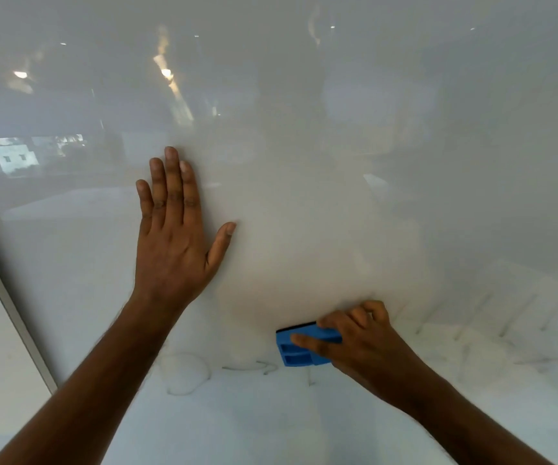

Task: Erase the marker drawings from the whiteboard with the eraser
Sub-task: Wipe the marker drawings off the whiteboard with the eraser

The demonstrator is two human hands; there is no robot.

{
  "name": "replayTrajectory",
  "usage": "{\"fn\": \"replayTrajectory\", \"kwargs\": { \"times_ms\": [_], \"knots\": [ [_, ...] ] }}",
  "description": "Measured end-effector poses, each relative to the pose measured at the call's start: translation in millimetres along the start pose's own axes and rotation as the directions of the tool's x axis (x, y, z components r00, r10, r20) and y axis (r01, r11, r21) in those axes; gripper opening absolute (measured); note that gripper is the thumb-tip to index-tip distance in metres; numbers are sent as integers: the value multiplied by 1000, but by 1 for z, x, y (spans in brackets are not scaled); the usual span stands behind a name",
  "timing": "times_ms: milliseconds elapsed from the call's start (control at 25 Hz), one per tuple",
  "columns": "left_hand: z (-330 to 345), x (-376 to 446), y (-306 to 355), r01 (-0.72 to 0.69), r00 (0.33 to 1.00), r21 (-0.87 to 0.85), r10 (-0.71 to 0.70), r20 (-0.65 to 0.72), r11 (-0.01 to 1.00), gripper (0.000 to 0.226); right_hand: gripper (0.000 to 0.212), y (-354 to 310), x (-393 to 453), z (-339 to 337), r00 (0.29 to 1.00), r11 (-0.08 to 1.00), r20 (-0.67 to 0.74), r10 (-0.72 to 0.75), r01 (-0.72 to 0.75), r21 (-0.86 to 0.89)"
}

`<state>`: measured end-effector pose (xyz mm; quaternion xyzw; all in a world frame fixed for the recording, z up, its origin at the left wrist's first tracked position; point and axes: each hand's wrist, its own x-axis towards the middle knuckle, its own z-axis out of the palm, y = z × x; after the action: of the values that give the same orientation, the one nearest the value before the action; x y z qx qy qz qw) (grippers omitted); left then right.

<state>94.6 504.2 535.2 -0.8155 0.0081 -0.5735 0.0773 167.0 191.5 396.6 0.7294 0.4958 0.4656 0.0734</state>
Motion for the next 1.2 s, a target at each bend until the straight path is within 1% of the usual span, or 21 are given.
{"fn": "replayTrajectory", "kwargs": {
  "times_ms": [40,80,160,280,360,440,600,680,720,760,840,960,1040,1120,1200],
  "knots": [
    [-1,1,2,6,1000,4,-6,-1,1000,91,86,6,-6,-1,1000,1000,-6,8,-8,1],
    [-1,2,5,7,1000,4,-7,1,1000,91,83,14,-7,-5,998,999,-38,46,-46,14],
    [-2,7,10,-7,1000,10,7,4,1000,91,79,37,-1,-18,981,987,-108,159,-154,49],
    [0,23,26,-69,998,10,69,-7,998,90,78,75,15,-46,913,935,-205,353,-340,98],
    [2,36,43,-90,996,-9,90,-30,996,90,73,87,21,-55,885,911,-218,411,-393,122],
    [6,45,59,-88,995,-22,87,-55,996,91,73,80,18,-51,899,923,-211,383,-368,110],
    [8,48,67,-64,996,-7,64,-68,998,92,76,43,-31,-12,974,982,-127,186,-180,53],
    [9,48,67,-63,996,0,63,-70,998,92,83,37,-56,-3,991,993,-56,119,-118,17],
    [9,47,68,-62,996,1,62,-70,998,92,83,39,-62,-3,994,994,-41,106,-105,13],
    [10,47,69,-60,996,3,60,-70,998,92,80,45,-64,-5,993,994,-50,109,-108,13],
    [10,47,72,-61,996,6,61,-62,998,92,75,64,-55,-18,977,984,-117,176,-174,25],
    [11,49,83,-84,995,10,84,-45,996,92,73,101,-35,-43,911,934,-205,358,-352,63],
    [12,51,94,-97,994,10,98,-42,995,92,69,112,-28,-51,876,906,-231,423,-412,94],
    [14,53,102,-98,994,-1,97,-43,995,93,70,107,-29,-49,882,910,-223,414,-399,109],
    [14,54,107,-93,995,-12,92,-44,996,93,75,89,-43,-34,920,937,-182,348,-334,102]
  ]
}}
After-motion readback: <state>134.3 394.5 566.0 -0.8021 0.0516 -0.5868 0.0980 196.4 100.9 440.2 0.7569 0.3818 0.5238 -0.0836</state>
